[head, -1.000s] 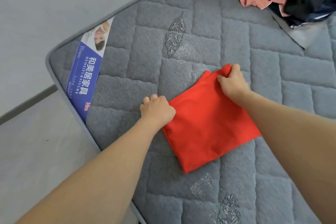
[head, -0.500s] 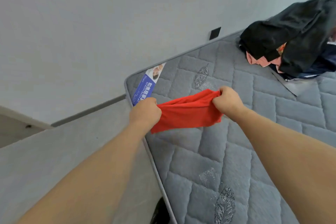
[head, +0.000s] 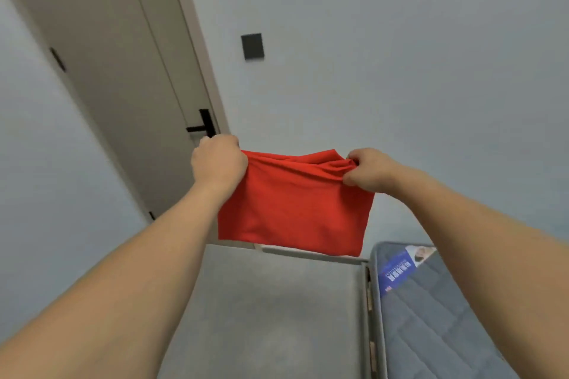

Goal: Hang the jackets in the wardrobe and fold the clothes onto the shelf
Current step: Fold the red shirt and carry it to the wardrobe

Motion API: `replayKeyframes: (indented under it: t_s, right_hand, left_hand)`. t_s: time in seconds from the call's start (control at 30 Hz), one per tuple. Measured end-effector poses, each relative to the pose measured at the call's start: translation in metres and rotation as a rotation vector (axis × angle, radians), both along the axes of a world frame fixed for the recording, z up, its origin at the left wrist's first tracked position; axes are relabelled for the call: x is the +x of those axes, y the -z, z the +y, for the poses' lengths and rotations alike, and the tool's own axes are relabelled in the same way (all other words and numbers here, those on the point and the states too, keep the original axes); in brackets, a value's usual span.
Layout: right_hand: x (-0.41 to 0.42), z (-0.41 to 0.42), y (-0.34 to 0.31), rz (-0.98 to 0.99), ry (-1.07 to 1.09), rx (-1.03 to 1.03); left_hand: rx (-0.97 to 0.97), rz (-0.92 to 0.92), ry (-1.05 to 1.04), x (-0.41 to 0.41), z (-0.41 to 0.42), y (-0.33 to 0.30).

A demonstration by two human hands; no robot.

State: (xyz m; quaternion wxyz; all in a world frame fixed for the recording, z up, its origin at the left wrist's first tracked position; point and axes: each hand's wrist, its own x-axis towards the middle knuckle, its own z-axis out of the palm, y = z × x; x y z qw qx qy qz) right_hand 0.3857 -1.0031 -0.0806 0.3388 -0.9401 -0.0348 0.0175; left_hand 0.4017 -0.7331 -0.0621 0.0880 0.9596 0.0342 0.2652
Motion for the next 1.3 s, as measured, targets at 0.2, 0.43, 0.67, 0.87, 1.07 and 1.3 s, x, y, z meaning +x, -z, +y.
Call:
replayKeyframes:
  t_s: [0.2,0.43,0.67,0.87,1.07,1.3]
  right_hand:
    - [-0.032,0.142,-0.108,0.019,-0.235,0.550]
    - [-0.104,0.305,-0.150,-0.127,-0.311,1.029]
    - [-0.194,0.434,-0.170,-0.302,-0.245,1.105]
    - [-0.269,0.526,-0.183,-0.313,-0.300,1.112]
    - [-0.335,0.620,-0.202,-0.258,-0.407,1.175]
    - [-0.373,0.736,-0.207,-0.257,-0.512,1.076]
  left_hand:
    - [-0.065,-0.127,-0.276,-0.105,0.149,-0.110]
    - [-0.054,-0.267,-0.363,-0.258,0.258,-0.174]
    - [0.101,-0.142,-0.407,-0.386,0.338,-0.198]
    - [0.332,-0.230,-0.654,-0.470,0.406,-0.202]
    - [0.521,-0.180,-0.964,-0.555,0.476,-0.214]
    - [0.488,-0.020,-1.173,-0.602,0.552,-0.204]
